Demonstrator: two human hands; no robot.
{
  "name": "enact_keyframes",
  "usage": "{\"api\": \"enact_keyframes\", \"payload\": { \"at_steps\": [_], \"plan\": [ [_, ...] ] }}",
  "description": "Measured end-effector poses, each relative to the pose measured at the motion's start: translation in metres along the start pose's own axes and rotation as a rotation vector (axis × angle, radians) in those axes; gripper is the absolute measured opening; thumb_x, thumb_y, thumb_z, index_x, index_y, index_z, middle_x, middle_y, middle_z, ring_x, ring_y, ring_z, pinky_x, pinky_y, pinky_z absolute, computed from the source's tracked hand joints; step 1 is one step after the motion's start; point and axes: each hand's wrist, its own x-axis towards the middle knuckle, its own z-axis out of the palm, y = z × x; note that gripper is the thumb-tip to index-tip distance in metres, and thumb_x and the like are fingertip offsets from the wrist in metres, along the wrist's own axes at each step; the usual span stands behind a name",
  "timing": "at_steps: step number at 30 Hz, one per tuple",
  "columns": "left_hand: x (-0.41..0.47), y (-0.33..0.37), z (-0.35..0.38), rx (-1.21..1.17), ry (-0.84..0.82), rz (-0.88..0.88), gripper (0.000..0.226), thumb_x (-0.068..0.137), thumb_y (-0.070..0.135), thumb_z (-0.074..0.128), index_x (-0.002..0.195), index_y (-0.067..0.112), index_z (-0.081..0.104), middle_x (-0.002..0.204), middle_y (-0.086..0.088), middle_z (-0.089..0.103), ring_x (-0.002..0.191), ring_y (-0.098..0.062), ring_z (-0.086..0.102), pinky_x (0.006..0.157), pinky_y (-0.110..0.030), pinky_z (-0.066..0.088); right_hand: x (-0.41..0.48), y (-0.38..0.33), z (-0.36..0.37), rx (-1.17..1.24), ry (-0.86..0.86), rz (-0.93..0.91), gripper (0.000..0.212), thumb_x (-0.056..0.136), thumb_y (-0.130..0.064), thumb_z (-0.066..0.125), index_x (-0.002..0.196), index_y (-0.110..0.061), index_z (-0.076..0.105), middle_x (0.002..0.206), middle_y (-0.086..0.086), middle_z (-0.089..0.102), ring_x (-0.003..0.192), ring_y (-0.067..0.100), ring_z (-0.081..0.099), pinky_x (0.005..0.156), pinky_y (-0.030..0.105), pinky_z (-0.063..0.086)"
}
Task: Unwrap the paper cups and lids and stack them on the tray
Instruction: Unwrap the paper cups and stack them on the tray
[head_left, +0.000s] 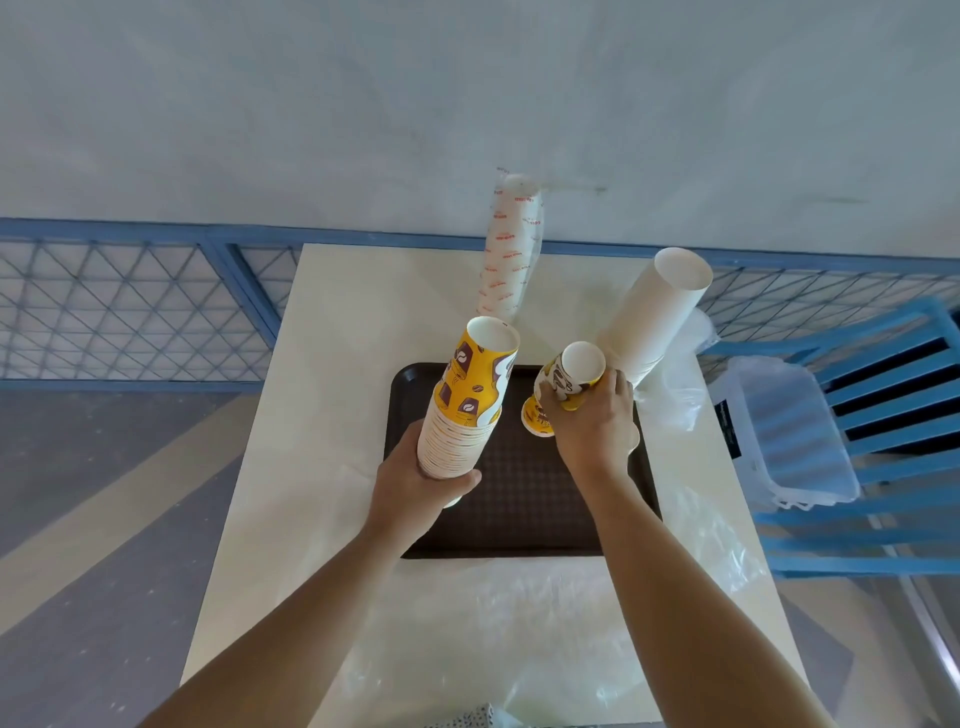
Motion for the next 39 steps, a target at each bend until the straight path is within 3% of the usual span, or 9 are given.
{"api": "enact_keyframes", "payload": {
  "at_steps": [3, 8, 15, 18, 24, 30, 35, 39],
  "plan": [
    [0.000, -0.004, 0.000, -0.011, -0.001, -0.001, 0.071, 0.077, 0.033, 0.091, 0.134, 0.044, 0.049, 0.120, 0.023, 0.063, 0.108, -0.003, 0.062, 0.081, -0.009, 0.048, -0.003, 0.005, 0.012, -0.055, -0.018, 0.009, 0.059, 0.082, -0.042, 0.086, 0.113, 0.000, 0.060, 0.104, 0.016, 0.065, 0.101, 0.036, 0.059, 0.084, 0.048, 0.054],
    [0.001, -0.008, 0.002, -0.014, -0.001, -0.007, 0.072, 0.077, 0.033, 0.091, 0.133, 0.044, 0.048, 0.119, 0.024, 0.062, 0.109, -0.007, 0.062, 0.082, -0.009, 0.049, -0.004, 0.013, 0.023, -0.075, -0.088, 0.045, 0.058, 0.084, -0.039, 0.084, 0.118, 0.000, 0.058, 0.110, 0.017, 0.065, 0.105, 0.037, 0.057, 0.091, 0.050, 0.050],
    [0.005, -0.015, 0.002, -0.004, 0.003, -0.007, 0.074, 0.078, 0.035, 0.091, 0.140, 0.037, 0.051, 0.126, 0.017, 0.064, 0.116, -0.013, 0.063, 0.088, -0.017, 0.054, -0.013, 0.013, 0.030, -0.084, -0.205, 0.086, 0.064, 0.085, -0.038, 0.083, 0.130, -0.005, 0.053, 0.113, 0.016, 0.066, 0.104, 0.035, 0.061, 0.087, 0.049, 0.054],
    [0.006, -0.014, 0.002, -0.001, 0.005, -0.009, 0.074, 0.078, 0.035, 0.091, 0.139, 0.040, 0.050, 0.126, 0.019, 0.064, 0.115, -0.010, 0.062, 0.087, -0.013, 0.052, -0.016, 0.015, 0.035, -0.044, -0.267, 0.088, 0.065, 0.087, -0.032, 0.083, 0.134, -0.009, 0.046, 0.121, 0.015, 0.067, 0.109, 0.035, 0.064, 0.086, 0.045, 0.055],
    [0.003, -0.010, 0.000, 0.012, 0.003, -0.020, 0.073, 0.079, 0.031, 0.091, 0.135, 0.044, 0.047, 0.120, 0.030, 0.059, 0.110, 0.000, 0.060, 0.079, 0.001, 0.047, -0.020, 0.020, 0.040, -0.006, -0.269, 0.047, 0.085, 0.086, -0.028, 0.084, 0.152, -0.018, 0.031, 0.148, 0.010, 0.052, 0.133, 0.034, 0.054, 0.104, 0.048, 0.052],
    [0.002, -0.008, 0.002, 0.029, 0.009, -0.020, 0.074, 0.078, 0.032, 0.091, 0.136, 0.044, 0.046, 0.121, 0.029, 0.058, 0.110, -0.003, 0.060, 0.080, 0.000, 0.046, -0.020, 0.030, 0.037, -0.018, -0.247, -0.093, 0.045, 0.089, -0.016, 0.080, 0.127, -0.015, 0.055, 0.127, 0.010, 0.055, 0.099, 0.032, 0.064, 0.078, 0.048, 0.063],
    [-0.001, -0.001, 0.005, 0.014, 0.003, -0.026, 0.074, 0.078, 0.031, 0.091, 0.134, 0.046, 0.044, 0.120, 0.030, 0.058, 0.109, 0.002, 0.059, 0.077, 0.000, 0.046, -0.016, 0.025, 0.030, -0.044, -0.306, -0.125, 0.043, 0.087, -0.018, 0.081, 0.123, -0.013, 0.057, 0.125, 0.012, 0.054, 0.099, 0.034, 0.061, 0.075, 0.050, 0.062],
    [-0.001, 0.004, 0.006, 0.002, -0.017, -0.016, 0.073, 0.077, 0.033, 0.091, 0.134, 0.046, 0.048, 0.120, 0.026, 0.062, 0.109, -0.001, 0.062, 0.075, -0.002, 0.048, -0.010, -0.003, 0.001, 0.035, -0.204, -0.173, 0.044, 0.083, -0.016, 0.075, 0.125, -0.012, 0.062, 0.128, 0.008, 0.054, 0.110, 0.032, 0.055, 0.084, 0.051, 0.056]
  ]
}}
